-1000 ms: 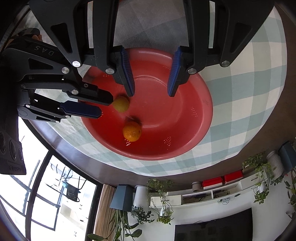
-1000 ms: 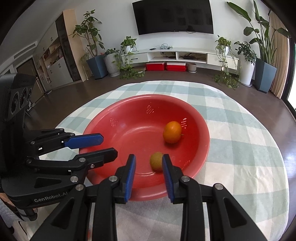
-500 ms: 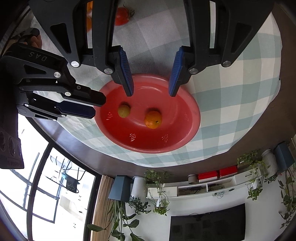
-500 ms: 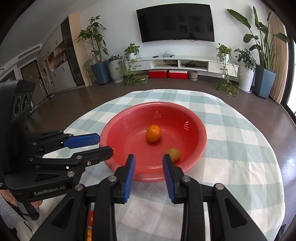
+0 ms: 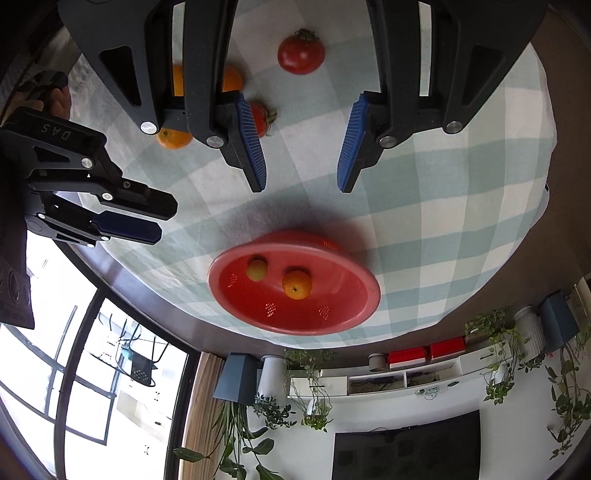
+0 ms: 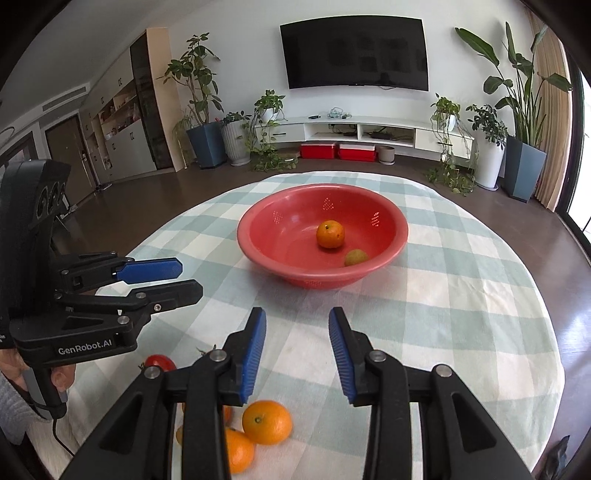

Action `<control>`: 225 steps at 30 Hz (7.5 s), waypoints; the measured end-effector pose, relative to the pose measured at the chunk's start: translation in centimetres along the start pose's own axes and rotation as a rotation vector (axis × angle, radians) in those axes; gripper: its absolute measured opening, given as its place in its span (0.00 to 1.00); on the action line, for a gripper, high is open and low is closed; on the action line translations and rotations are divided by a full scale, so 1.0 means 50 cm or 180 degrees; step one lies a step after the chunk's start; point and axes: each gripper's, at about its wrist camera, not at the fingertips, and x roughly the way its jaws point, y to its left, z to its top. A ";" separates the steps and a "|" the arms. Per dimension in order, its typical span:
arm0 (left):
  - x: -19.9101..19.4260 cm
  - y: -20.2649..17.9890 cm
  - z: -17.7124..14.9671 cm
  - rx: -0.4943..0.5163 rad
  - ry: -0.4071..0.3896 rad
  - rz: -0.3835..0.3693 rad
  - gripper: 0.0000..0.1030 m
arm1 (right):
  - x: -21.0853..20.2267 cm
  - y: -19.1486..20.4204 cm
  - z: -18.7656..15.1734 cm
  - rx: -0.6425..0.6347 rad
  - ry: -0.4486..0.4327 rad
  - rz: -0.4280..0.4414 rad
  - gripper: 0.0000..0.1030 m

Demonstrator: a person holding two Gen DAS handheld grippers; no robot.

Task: Organize fruits
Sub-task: 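Move both tools back from the bowl toward the remaining fruit, then move the left tool to a red tomato while the right tool approaches an orange, then close the left tool on the red tomato while the right tool closes on the orange, then carry the tomato in the left tool while the right tool carries the orange over the red bowl, then open both tools to drop the tomato and orange into the red bowl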

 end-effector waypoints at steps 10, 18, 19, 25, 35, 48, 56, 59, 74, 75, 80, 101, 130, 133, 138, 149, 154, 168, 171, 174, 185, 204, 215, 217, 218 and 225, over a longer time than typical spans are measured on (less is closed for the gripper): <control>-0.030 0.006 -0.097 -0.0130 0.0108 -0.0004 0.37 | -0.027 0.019 -0.084 0.0054 0.0151 0.0001 0.38; -0.042 -0.003 -0.132 -0.0123 0.0142 0.0008 0.38 | -0.043 0.036 -0.122 0.0102 0.0192 0.0075 0.38; -0.044 -0.004 -0.134 -0.0118 0.0145 0.0008 0.38 | -0.043 0.040 -0.127 0.0089 0.0206 0.0075 0.38; -0.045 -0.008 -0.142 -0.0101 0.0165 0.0017 0.40 | -0.048 0.064 -0.140 -0.0008 0.0207 0.0101 0.38; -0.033 -0.007 -0.151 -0.0125 0.0223 -0.0017 0.40 | -0.031 0.109 -0.125 -0.0297 0.0240 0.0169 0.38; -0.021 0.003 -0.156 -0.0160 0.0251 -0.0049 0.40 | 0.029 0.151 -0.107 -0.0632 0.0474 0.0135 0.44; -0.013 0.012 -0.161 -0.0185 0.0284 -0.0030 0.40 | 0.047 0.159 -0.108 -0.0696 0.0585 0.0116 0.44; -0.012 0.012 -0.163 -0.0193 0.0288 -0.0046 0.40 | 0.049 0.161 -0.109 -0.0729 0.0601 0.0106 0.40; -0.009 0.013 -0.165 -0.0188 0.0294 -0.0046 0.40 | 0.020 0.129 -0.093 -0.0406 0.0420 0.0294 0.39; -0.007 0.013 -0.165 -0.0183 0.0301 -0.0045 0.40 | 0.017 0.125 -0.089 -0.0373 0.0404 0.0303 0.39; 0.004 0.005 -0.169 -0.0148 0.0330 -0.0037 0.40 | 0.006 0.112 -0.086 -0.0245 0.0332 0.0320 0.39; 0.012 0.008 -0.169 -0.0140 0.0288 -0.0078 0.29 | -0.003 0.102 -0.090 -0.0130 0.0264 0.0351 0.39; -0.005 0.011 -0.129 -0.0330 0.0206 -0.0341 0.29 | -0.018 0.062 -0.059 0.0104 0.0128 0.0400 0.39; -0.007 0.007 -0.109 -0.0295 0.0160 -0.0344 0.29 | -0.019 0.055 -0.048 0.0113 0.0096 0.0397 0.39; -0.007 -0.001 -0.073 -0.0265 0.0093 -0.0371 0.29 | -0.016 0.034 -0.029 0.0214 0.0052 0.0417 0.39; 0.007 0.005 -0.005 -0.0270 0.0020 -0.0382 0.29 | 0.001 -0.006 0.020 0.0357 -0.0016 0.0435 0.39; 0.015 0.006 0.027 -0.0248 -0.0015 -0.0382 0.29 | 0.018 -0.024 0.040 0.0422 -0.0020 0.0451 0.39; 0.058 0.010 0.097 -0.0165 -0.0034 -0.0366 0.29 | 0.066 -0.074 0.096 0.0557 -0.0036 0.0446 0.39; 0.068 0.009 0.112 -0.0152 -0.0035 -0.0362 0.29 | 0.075 -0.079 0.104 0.0565 -0.0028 0.0438 0.39; 0.078 0.008 0.126 -0.0147 -0.0036 -0.0373 0.29 | 0.085 -0.087 0.108 0.0582 -0.0015 0.0433 0.39; 0.131 0.011 0.163 -0.0108 0.0007 -0.0368 0.29 | 0.117 -0.100 0.121 0.0610 0.0043 0.0403 0.39; 0.197 0.031 0.171 -0.0173 0.0122 -0.0329 0.29 | 0.166 -0.101 0.120 0.0530 0.0217 0.0311 0.39; 0.218 0.030 0.170 -0.0130 0.0133 -0.0250 0.29 | 0.172 -0.095 0.118 0.0464 0.0232 0.0264 0.39; 0.220 0.029 0.169 -0.0106 0.0123 -0.0227 0.29 | 0.172 -0.095 0.117 0.0472 0.0232 0.0264 0.39; 0.221 0.027 0.169 -0.0084 0.0121 -0.0215 0.29 | 0.172 -0.095 0.117 0.0476 0.0231 0.0266 0.39; 0.227 0.020 0.168 -0.0011 0.0088 -0.0126 0.30 | 0.165 -0.094 0.117 0.0479 0.0195 0.0282 0.39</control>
